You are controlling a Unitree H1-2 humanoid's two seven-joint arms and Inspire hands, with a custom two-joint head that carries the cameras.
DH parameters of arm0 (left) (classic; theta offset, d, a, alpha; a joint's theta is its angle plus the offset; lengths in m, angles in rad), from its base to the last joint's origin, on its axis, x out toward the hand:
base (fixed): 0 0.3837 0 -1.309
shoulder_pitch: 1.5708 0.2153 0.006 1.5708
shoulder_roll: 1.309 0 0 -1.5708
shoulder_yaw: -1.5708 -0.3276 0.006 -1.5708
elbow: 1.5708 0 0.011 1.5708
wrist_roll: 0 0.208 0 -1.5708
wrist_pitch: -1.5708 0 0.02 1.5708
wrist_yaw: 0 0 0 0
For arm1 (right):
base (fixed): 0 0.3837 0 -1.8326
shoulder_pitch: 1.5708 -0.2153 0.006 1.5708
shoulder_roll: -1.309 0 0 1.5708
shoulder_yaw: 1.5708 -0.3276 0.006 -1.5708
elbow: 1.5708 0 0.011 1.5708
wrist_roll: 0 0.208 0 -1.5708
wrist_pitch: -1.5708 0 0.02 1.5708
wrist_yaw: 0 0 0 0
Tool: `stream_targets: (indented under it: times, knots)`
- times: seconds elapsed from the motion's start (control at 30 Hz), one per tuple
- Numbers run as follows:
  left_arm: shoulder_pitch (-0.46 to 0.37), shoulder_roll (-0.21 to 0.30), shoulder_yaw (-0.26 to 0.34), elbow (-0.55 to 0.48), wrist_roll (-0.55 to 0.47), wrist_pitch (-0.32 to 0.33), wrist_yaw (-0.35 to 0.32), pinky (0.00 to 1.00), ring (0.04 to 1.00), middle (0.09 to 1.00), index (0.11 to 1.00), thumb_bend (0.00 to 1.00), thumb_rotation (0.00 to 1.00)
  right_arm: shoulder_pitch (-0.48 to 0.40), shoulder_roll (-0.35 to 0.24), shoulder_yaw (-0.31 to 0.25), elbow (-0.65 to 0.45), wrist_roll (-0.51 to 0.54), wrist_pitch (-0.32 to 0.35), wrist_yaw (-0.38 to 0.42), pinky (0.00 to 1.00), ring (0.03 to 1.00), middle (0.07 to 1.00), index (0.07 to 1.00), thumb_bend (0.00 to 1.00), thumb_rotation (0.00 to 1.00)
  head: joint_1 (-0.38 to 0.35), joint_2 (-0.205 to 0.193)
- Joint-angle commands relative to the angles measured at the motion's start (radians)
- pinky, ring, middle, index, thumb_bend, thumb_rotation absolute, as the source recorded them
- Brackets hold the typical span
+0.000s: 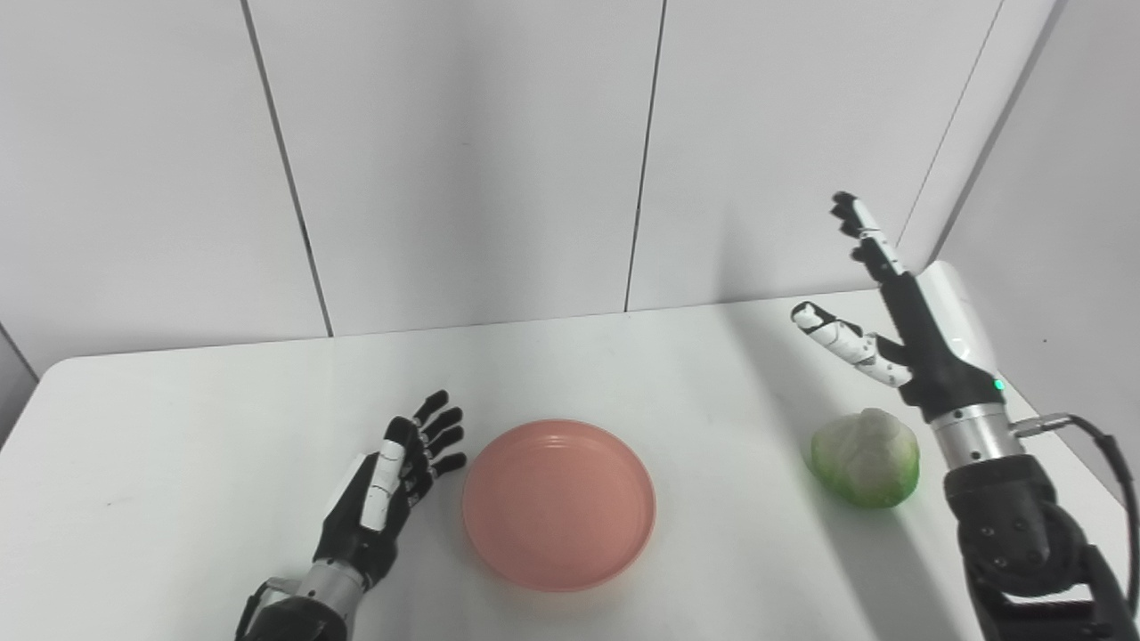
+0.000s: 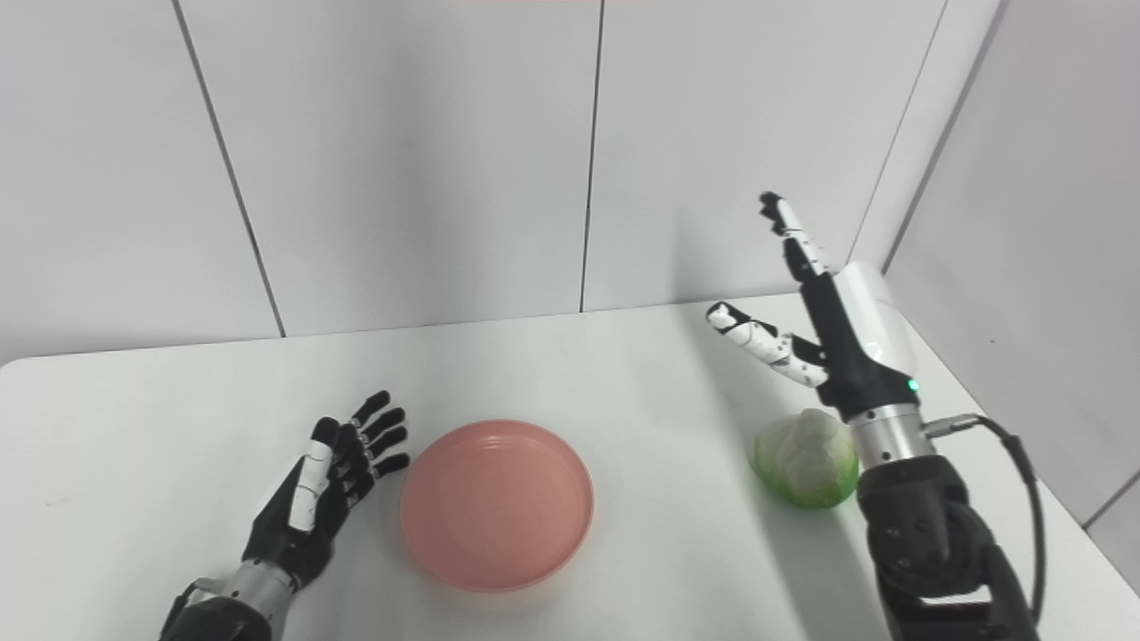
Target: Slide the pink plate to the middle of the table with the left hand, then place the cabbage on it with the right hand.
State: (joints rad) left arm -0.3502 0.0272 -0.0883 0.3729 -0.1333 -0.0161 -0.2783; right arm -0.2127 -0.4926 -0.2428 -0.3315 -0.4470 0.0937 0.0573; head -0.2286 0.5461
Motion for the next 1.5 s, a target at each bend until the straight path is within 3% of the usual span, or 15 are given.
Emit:
stream_targets:
  times: [0.0, 0.23, 0.57, 0.7, 0.83, 1.07, 1.3, 1.47]
  knots:
    - [0.055, 0.02, 0.016, 0.067, 0.008, 0.023, 0.02, 0.88, 0.911, 0.918, 0.91, 0.92, 0.96, 0.0, -0.046, -0.042, -0.006, 0.0, -0.007, -0.024, 0.86, 0.929, 0.954, 0.985, 0.94, 0.87, -0.008, -0.001]
    - [0.063, 0.027, 0.026, 0.067, 0.022, -0.005, 0.02, 0.87, 0.907, 0.915, 0.91, 0.91, 0.98, 0.064, -0.09, -0.098, 0.004, 0.007, 0.012, -0.01, 0.86, 0.946, 0.965, 1.0, 0.99, 0.8, -0.076, -0.002]
    - [0.054, 0.071, 0.028, 0.129, 0.016, -0.069, -0.01, 0.87, 0.907, 0.91, 0.907, 0.95, 0.97, 0.129, -0.103, -0.124, -0.032, -0.007, 0.148, 0.028, 0.85, 0.944, 0.966, 0.995, 1.0, 0.69, -0.14, 0.004]
    - [0.051, 0.086, 0.031, 0.147, 0.006, -0.083, -0.032, 0.88, 0.911, 0.917, 0.913, 0.95, 0.97, 0.142, -0.108, -0.109, -0.008, -0.005, 0.151, 0.044, 0.83, 0.925, 0.968, 0.993, 1.0, 0.67, -0.162, -0.001]
    - [0.053, 0.099, 0.039, 0.144, -0.005, -0.067, -0.037, 0.88, 0.911, 0.915, 0.912, 0.96, 0.95, 0.142, -0.098, -0.082, 0.007, -0.008, 0.22, 0.079, 0.84, 0.941, 0.977, 0.999, 1.0, 0.64, -0.174, 0.003]
    - [0.057, 0.11, 0.043, 0.13, -0.012, -0.058, -0.041, 0.89, 0.909, 0.913, 0.913, 0.95, 0.95, 0.116, -0.084, -0.038, 0.093, 0.025, 0.19, 0.075, 0.86, 0.964, 0.991, 1.0, 1.0, 0.63, -0.184, 0.008]
    - [0.066, 0.118, 0.041, 0.11, -0.017, -0.042, -0.048, 0.91, 0.911, 0.911, 0.911, 0.94, 0.97, 0.102, -0.08, 0.016, 0.085, 0.008, 0.282, 0.108, 0.84, 0.956, 0.989, 1.0, 1.0, 0.59, -0.188, 0.016]
    - [0.069, 0.119, 0.043, 0.102, -0.02, -0.037, -0.05, 0.9, 0.91, 0.909, 0.907, 0.93, 0.96, 0.094, -0.082, 0.034, 0.114, 0.019, 0.282, 0.107, 0.87, 0.971, 0.994, 1.0, 1.0, 0.57, -0.189, 0.019]
